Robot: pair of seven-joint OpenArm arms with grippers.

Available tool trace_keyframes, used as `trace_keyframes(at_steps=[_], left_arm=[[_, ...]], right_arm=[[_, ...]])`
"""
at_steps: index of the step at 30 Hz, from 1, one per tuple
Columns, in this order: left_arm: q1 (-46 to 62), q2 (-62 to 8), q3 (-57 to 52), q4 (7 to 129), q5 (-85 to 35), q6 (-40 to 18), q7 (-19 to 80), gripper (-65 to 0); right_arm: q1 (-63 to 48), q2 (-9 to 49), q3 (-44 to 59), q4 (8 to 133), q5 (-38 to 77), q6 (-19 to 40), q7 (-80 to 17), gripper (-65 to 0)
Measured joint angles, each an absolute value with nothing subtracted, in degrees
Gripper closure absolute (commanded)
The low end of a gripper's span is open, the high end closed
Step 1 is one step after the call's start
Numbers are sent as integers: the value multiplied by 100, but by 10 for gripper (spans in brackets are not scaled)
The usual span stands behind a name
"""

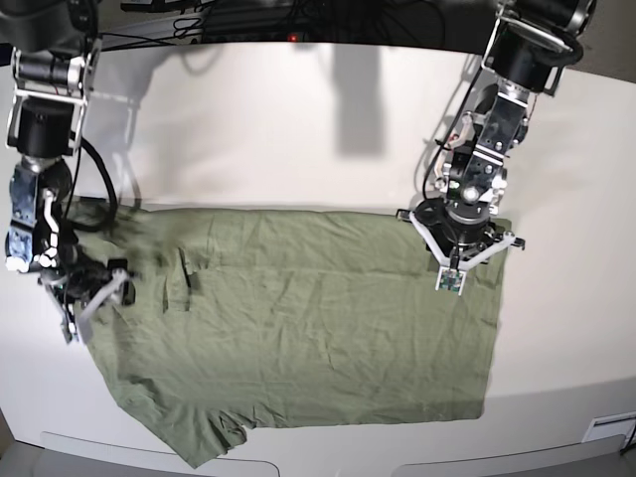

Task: Fold the T-shirt properly
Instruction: 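Grasp the shirt fabric with both grippers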

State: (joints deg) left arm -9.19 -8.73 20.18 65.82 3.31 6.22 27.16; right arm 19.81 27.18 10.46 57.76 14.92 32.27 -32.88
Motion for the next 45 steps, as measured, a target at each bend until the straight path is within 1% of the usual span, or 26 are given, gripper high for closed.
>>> trace_keyframes(at_steps=[3,5,9,12,17,23,26,30,36,40,43,45], left_arm=[[-945,-873,2016,6591,338,585,2882,-133],[-954,-873,2010,6593,340,574,2936,-133],[-1020,-888,1986,6641,360,224,3304,-133],[-1063,-897,1979,6654,178,150,3500,-133],[-1098,-980,1938,6678,-456,-1,3544,-133],[-1162,-982,1916,6687,-528,-200,3857,-133],[-1208,-1022,1905,6687,-895,-217,3962,-133],[-1341,-1048,1876,6687,-1378,-322,4379,-133],[-1363,-1044,1876,6687,-1424,-364,4436,-133],[-1363,-1044,1876,6687,-1426,-366,4438,-133],[-1365,-1044,1876,6689,-1426,-368,4521,-133],[-1345,-1057,1876,6689,-1446,-408,4515,-133]], right_arm=[[1667,2821,1052,5774,1439,3481,-3400,-316],[1546,2829,1050,5774,1472,3522,-3369,-316],[1389,2821,1046,5774,1494,3538,-3328,-316],[1365,2827,1050,5774,1479,3798,-3328,-316],[1367,2825,1050,5774,1470,3802,-3330,-316],[1367,2825,1050,5774,1470,3800,-3330,-316],[1378,2825,1050,5671,1474,3802,-3127,-315],[1382,2825,1050,5581,1476,3822,-3024,-315],[1428,2829,1052,5336,1358,3841,-3004,-315],[1461,2842,1052,5297,1409,3841,-3352,-315],[1192,2967,1050,5564,1708,3940,-3153,-315],[919,3041,1052,5946,1699,3957,-3271,-315]])
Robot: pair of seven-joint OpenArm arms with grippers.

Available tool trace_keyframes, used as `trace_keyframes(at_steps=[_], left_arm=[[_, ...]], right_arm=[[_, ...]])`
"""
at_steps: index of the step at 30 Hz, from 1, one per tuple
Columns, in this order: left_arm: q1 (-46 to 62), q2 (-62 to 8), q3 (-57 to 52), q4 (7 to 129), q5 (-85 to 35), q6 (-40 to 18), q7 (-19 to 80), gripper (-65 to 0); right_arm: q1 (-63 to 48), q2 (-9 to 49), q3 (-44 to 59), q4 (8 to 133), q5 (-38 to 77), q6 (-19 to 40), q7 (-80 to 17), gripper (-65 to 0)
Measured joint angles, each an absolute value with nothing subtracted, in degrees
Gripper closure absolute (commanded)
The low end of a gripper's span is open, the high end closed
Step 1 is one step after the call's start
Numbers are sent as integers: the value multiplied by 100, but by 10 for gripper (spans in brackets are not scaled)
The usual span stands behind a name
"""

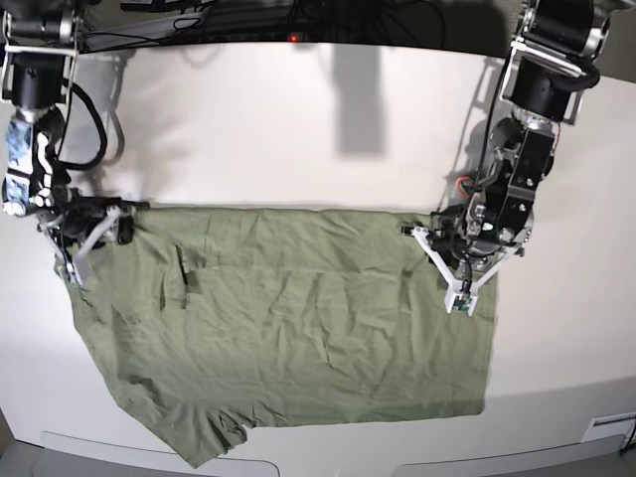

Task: Fold the T-shirt properly
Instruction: 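Grasp the shirt fabric with both grippers, then drag the held shirt toward the robot with both grippers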

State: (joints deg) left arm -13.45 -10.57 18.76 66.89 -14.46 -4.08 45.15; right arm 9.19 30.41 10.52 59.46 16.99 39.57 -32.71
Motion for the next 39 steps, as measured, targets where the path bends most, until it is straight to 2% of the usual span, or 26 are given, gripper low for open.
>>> trace_keyframes(at_steps=[3,6,12,18,28,39], left_arm=[[-1328,-1094,1876,6713,-1481,-456,4519,-121],[-1317,-1096,1876,6726,-1507,-469,4519,-95],[-1264,-1210,1876,6740,-1643,-556,4484,-95],[-751,-1527,1885,6764,-1977,-733,2853,-95],[-499,-2067,1887,6764,-2836,-1120,2552,-95],[187,-2196,1907,6764,-2394,-1050,784,-95]], right_arm=[[801,3118,1050,6344,1623,3931,-3719,-315],[659,3183,1046,6429,1791,3951,-3684,-315],[412,3229,1050,6458,1933,3953,-3605,-315],[252,3225,1052,6469,1973,3953,-3367,-315],[54,2974,1079,7032,1970,3907,-3791,-315],[-779,2921,1079,7918,1997,3815,-3863,-315]])
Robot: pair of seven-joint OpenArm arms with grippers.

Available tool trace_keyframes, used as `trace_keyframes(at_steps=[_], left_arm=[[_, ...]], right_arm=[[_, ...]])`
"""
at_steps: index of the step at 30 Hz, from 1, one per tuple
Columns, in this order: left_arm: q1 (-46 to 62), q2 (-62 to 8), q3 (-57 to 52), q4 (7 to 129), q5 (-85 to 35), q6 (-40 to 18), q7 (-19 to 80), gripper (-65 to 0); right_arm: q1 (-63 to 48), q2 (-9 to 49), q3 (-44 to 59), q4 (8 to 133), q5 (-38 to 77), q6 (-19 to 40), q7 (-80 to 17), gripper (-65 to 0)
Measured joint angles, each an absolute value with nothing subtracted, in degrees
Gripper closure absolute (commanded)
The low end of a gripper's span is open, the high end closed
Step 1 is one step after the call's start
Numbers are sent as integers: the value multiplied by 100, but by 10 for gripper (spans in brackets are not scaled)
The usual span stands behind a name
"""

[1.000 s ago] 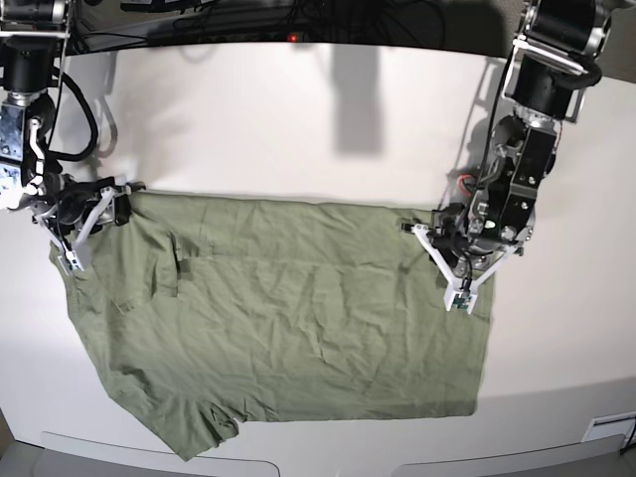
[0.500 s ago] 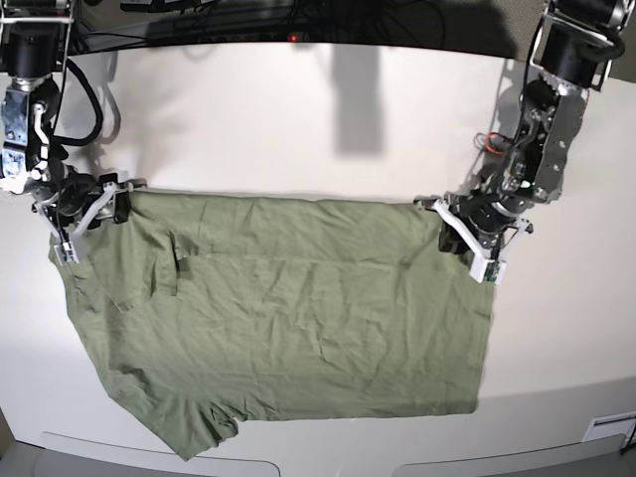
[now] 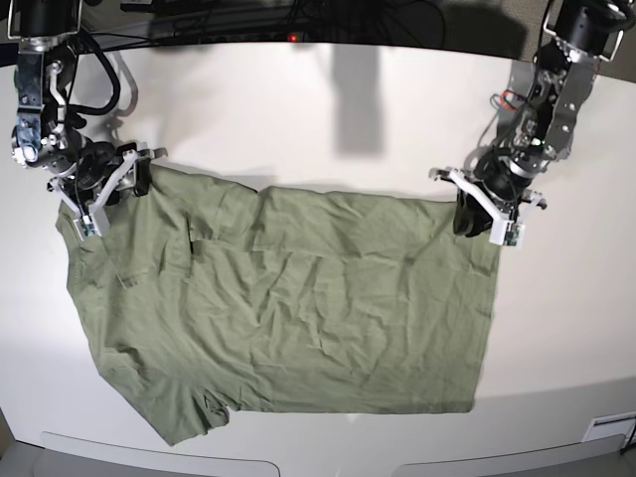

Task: Fold the T-shirt properly
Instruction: 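Drag the held shirt toward the robot with both grippers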

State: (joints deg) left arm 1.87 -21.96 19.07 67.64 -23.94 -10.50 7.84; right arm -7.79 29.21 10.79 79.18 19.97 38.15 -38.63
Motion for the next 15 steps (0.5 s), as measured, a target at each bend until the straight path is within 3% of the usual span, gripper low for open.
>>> trace_keyframes(at_steps=[10,15], left_arm=[[856,-2467,1907,6764,-2250,-954,-513,-95],[851,-2515,1907,7026,-2034,-851,-43,-95]], right_arm=[[-954,2923,1081,7994,2018,3806,-3820,-315],[-956,2921,1079,8034,2010,3802,-3802,-315]])
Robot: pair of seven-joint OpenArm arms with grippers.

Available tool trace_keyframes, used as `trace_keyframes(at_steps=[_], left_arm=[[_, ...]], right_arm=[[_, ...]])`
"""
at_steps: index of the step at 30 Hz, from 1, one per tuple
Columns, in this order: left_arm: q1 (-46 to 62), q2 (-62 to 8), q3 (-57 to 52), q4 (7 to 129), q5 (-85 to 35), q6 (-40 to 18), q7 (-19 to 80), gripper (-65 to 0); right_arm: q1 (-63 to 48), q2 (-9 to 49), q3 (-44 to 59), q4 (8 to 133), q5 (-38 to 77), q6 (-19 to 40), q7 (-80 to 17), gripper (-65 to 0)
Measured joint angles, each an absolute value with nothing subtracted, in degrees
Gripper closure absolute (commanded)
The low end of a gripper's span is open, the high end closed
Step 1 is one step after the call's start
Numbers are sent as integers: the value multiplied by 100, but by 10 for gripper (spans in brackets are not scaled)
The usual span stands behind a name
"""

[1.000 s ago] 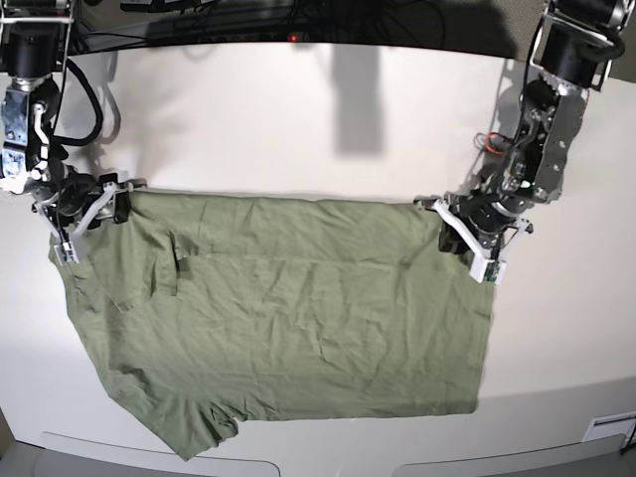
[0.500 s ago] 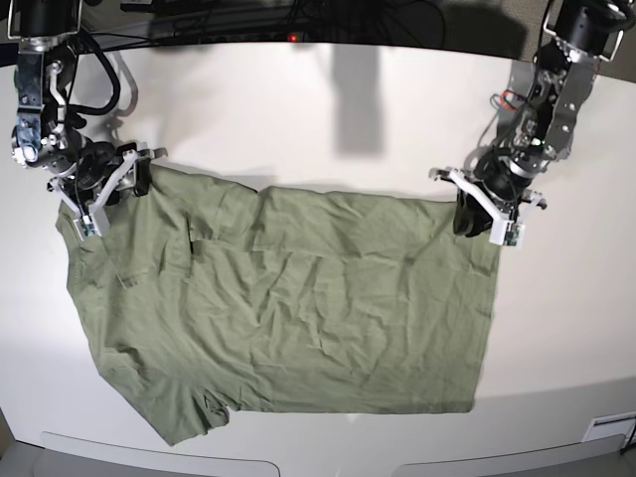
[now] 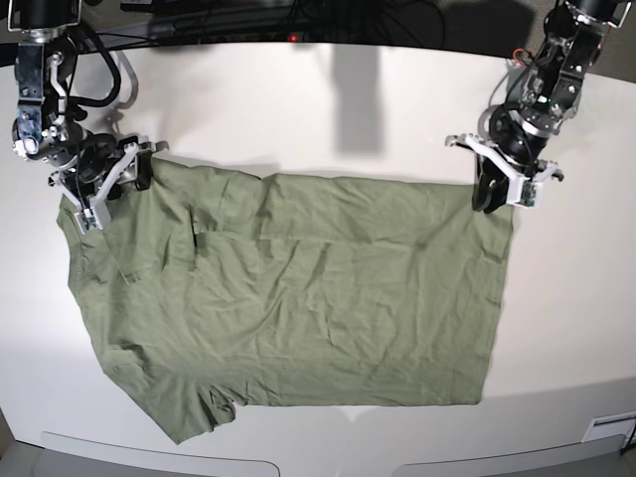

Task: Fold the T-shirt properly
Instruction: 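Drag the held shirt toward the robot with both grippers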

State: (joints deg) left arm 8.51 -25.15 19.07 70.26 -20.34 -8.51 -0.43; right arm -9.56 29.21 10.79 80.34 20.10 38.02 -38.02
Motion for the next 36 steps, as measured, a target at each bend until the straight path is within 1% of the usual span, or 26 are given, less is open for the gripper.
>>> trace_keyframes(at_steps=[4,8,9,15,18,22,25,30,36], left_arm=[[687,-2576,1890,7627,-1946,-764,1540,-95],[408,-2554,1872,8281,-1865,-648,3697,-95],[386,-2556,1874,8423,-1747,-744,3966,-95],[626,-2571,1885,8956,-1610,-1015,4182,-95],[663,-2574,1887,9002,-1754,-1273,4226,-95],[784,-2611,1896,9021,-1758,-1278,4027,-95],[810,-2792,1925,9035,-1850,-1402,4007,-95],[847,-3052,1949,9048,-1959,-1509,3997,-95],[987,-3076,1944,9091,-1929,-1479,3850,-95]], right_arm=[[-956,2921,1079,8036,2012,3800,-3802,-315],[-958,2923,1079,8036,2010,3800,-3730,-315],[-974,2921,1079,8036,2010,3798,-3680,-315],[-985,2917,1079,8036,2010,3800,-3583,-315],[-985,2781,1087,8038,1984,3795,-3544,-315],[-1116,2622,1090,8071,1962,3774,-3334,-315],[-1323,2602,1087,8145,1815,3776,-3192,-315],[-1691,2596,1087,8525,1673,3776,-3192,-315],[-2211,2585,1083,9174,1616,3798,-3347,-315]])
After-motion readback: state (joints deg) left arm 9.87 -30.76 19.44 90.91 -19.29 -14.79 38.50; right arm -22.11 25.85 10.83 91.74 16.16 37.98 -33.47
